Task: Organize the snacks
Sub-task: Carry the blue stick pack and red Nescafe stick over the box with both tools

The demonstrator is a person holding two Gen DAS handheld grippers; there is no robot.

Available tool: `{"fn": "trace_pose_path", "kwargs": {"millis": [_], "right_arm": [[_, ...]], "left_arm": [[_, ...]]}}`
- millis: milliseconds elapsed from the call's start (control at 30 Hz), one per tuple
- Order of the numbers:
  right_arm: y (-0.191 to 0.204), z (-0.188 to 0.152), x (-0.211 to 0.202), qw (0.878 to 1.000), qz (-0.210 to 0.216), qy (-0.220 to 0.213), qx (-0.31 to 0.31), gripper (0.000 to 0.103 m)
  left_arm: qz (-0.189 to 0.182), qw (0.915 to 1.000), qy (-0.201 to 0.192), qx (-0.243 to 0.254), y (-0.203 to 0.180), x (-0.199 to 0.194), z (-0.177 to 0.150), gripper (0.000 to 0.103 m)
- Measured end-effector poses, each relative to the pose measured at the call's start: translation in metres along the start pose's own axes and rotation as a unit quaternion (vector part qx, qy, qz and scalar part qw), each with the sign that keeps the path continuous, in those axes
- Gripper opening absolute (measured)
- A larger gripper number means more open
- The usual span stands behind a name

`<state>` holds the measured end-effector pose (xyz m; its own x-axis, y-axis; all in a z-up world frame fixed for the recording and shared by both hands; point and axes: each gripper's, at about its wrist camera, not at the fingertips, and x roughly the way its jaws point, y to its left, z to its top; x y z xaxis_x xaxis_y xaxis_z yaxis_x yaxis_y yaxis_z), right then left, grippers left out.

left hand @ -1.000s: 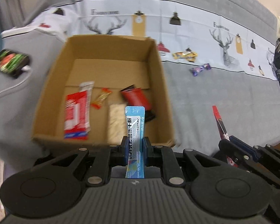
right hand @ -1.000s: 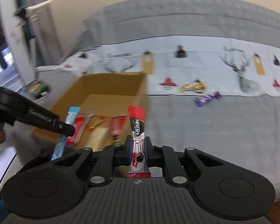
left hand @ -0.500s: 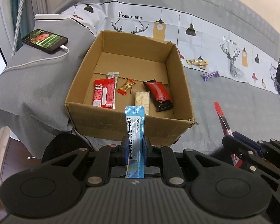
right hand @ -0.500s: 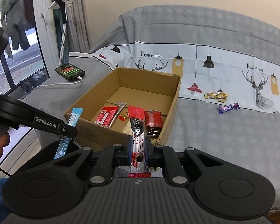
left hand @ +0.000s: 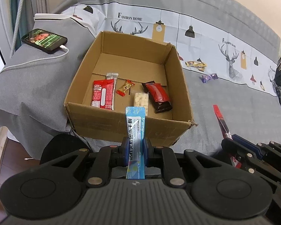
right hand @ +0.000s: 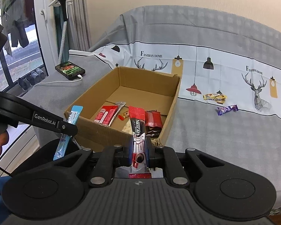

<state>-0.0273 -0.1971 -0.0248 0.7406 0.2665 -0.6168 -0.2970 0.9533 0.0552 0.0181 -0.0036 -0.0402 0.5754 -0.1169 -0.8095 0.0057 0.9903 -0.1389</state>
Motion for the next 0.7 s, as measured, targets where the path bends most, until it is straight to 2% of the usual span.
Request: {"fn": "trace_pose_path", "kwargs": {"millis": [700], "right_arm": [[-0.004, 0.008, 0.022, 1.0, -0.007, 0.026, 0.007, 0.013]], "left_arm": [[-0.006, 0.9998, 0.012, -0.012, 0.007, 0.015, 0.01, 0.016]]}}
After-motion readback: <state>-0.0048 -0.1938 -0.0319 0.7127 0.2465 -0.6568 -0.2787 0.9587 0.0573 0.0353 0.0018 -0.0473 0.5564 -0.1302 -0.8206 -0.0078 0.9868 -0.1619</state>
